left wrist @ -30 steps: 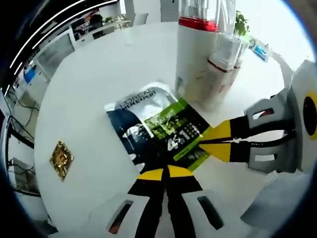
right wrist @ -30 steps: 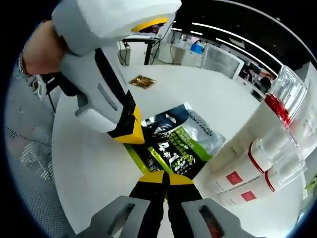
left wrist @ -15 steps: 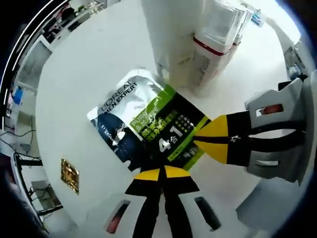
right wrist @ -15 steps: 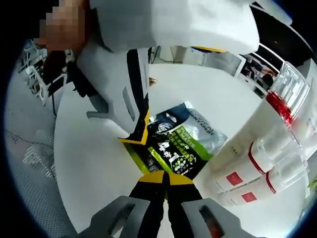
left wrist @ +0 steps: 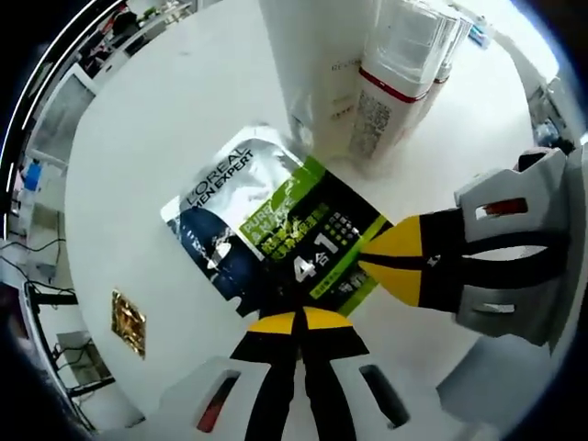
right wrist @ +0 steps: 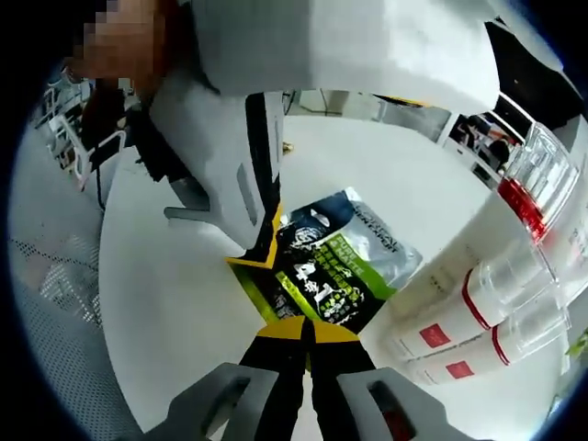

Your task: Arrange the skincare products in the storage area until every visible bottle or jar stands upright without overlapping.

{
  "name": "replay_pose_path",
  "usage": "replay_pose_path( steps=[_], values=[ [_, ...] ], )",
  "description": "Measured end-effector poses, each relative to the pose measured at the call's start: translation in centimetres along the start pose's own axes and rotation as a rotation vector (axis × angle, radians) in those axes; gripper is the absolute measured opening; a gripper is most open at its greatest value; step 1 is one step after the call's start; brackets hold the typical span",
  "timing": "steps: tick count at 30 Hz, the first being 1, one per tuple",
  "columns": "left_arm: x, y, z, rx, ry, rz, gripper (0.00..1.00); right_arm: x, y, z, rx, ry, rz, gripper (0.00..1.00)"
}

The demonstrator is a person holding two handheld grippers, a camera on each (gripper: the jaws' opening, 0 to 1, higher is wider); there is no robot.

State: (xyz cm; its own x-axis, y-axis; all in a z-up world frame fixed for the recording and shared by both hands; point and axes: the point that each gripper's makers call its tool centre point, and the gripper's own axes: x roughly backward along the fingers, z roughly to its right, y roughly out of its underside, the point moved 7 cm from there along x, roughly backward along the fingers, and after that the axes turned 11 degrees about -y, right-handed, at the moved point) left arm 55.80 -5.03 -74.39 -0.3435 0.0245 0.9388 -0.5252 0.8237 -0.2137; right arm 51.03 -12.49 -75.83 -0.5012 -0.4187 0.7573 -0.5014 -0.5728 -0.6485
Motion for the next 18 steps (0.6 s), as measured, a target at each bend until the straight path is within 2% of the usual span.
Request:
replay_pose_path(
  steps=[3,8,11,18],
  values=[
    [0.0,0.1,-0.1,0.001,0.017,0.006,0.01,0.0,0.1,0.1,-0.096,0.012,0.024,0.00],
    [0.0,0.3,-0.3,0.020,0.030,0.016,0.01,0.0,0.0,0.1,-0.034,0.000,0.005,0.00],
    [-0.1,0.4,-0.3,0.094,0.028,0.017,0.01,0.0,0.2,0.0,-0.023,0.007,0.016,0.00],
    [0.1,1.2,-0.2,0.103,-0.003,0.111,0.03,0.0,0.2,-0.3,0.054,0.037,0.020,0.00]
  ],
)
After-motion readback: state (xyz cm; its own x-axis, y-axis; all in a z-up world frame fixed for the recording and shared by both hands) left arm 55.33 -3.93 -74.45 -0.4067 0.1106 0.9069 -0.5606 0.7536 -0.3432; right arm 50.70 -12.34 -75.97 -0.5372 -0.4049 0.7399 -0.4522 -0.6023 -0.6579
